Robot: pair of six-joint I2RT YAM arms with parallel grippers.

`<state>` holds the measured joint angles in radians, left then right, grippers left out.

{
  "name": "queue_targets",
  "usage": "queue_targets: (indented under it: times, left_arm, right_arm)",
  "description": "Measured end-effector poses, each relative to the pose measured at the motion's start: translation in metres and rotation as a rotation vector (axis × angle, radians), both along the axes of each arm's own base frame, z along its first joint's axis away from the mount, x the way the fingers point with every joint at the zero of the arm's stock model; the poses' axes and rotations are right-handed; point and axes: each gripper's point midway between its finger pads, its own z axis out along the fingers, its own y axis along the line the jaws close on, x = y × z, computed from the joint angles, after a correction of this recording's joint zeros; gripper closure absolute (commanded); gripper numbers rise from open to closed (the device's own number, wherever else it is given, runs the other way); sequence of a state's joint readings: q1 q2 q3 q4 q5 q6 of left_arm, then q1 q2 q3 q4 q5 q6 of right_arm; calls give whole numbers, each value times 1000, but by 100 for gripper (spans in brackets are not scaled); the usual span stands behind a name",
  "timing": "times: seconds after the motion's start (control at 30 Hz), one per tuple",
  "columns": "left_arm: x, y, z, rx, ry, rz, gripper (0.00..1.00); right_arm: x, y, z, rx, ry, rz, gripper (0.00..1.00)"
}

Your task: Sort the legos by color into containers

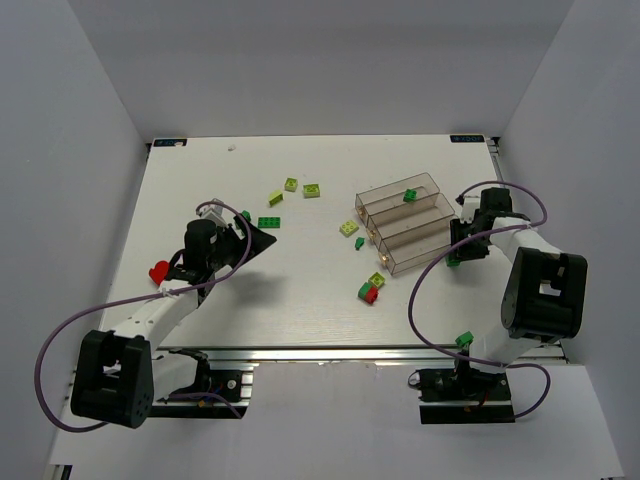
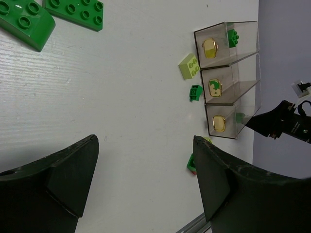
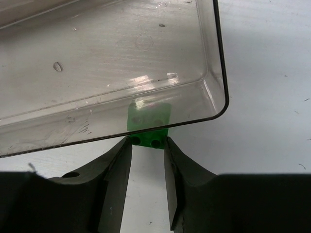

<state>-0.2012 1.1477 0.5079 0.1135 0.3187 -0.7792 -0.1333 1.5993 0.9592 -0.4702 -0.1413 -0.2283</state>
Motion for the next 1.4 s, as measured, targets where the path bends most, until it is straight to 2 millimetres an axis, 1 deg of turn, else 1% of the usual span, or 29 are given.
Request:
queue_targets:
  times: [0.13,0.33,0.57,0.67,0.7,0.73,0.8,0.83,0.87,0.93,1.13,1.27,1.4]
  left_arm:
    - [0,0,1,-1,-4,0,13]
    - [0,0,4,-3,-13,0,13]
    - [0,0,6,-4,-19,0,13]
    - [0,0,6,-4,-20,0,13]
    - [0,0,6,-4,-20,0,13]
    - [0,0,6,-5,-20,0,13]
    - [0,0,7,-5,-19,0,13]
    - [0,0,7,-7,-19,1,13]
    - [0,0,7,-8,-18,1,13]
    - [0,0,7,-8,-18,2,13]
    - [0,0,7,-9,-17,2,13]
    - [-1,0,8,-11,-21,3,13]
    - [-1,0,11,-13,-32,3,13]
  right_arm:
    - [-2,2,0,2,2,0,62]
    - [-10,5,0,9,4,0,64]
    - [-23,11,0,26,4,11,64]
    - [-33,15,0,29,12,23,64]
    - [-37,16,0,28,16,28,62]
    - [-41,17,0,28,19,33,57]
    - [-48,21,1,25,23,50,50]
    - [-51,22,1,23,24,59,41]
    - [-52,23,3,22,23,64,37]
    - [-51,24,4,18,12,74,33]
    - [-51,26,3,15,17,84,34]
    - [-52,30,-6,14,45,97,36]
    - [-51,34,-13,5,59,117,40]
